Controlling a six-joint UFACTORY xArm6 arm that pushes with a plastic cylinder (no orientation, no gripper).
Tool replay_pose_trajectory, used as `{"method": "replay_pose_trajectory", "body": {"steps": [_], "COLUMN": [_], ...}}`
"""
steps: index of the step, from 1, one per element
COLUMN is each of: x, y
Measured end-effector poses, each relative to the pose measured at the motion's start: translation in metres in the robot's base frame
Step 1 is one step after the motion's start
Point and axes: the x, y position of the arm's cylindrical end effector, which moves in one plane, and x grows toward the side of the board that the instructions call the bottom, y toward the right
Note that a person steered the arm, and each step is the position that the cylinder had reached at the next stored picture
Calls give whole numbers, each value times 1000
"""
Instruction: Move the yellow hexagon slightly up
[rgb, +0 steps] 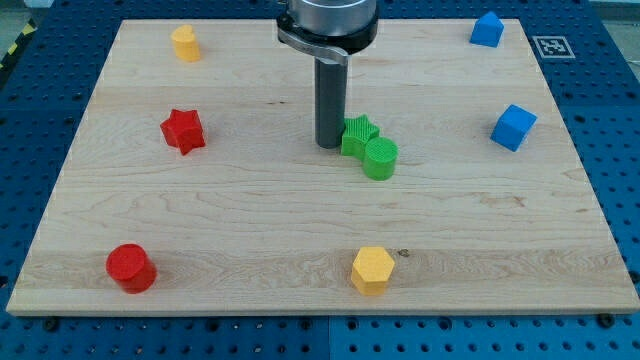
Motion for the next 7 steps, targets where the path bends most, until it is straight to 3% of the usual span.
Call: {"method": "replay_pose_trajectory", "body": {"steps": [2, 5, 7], "x": [-49, -42, -5], "y": [14, 105, 131]}}
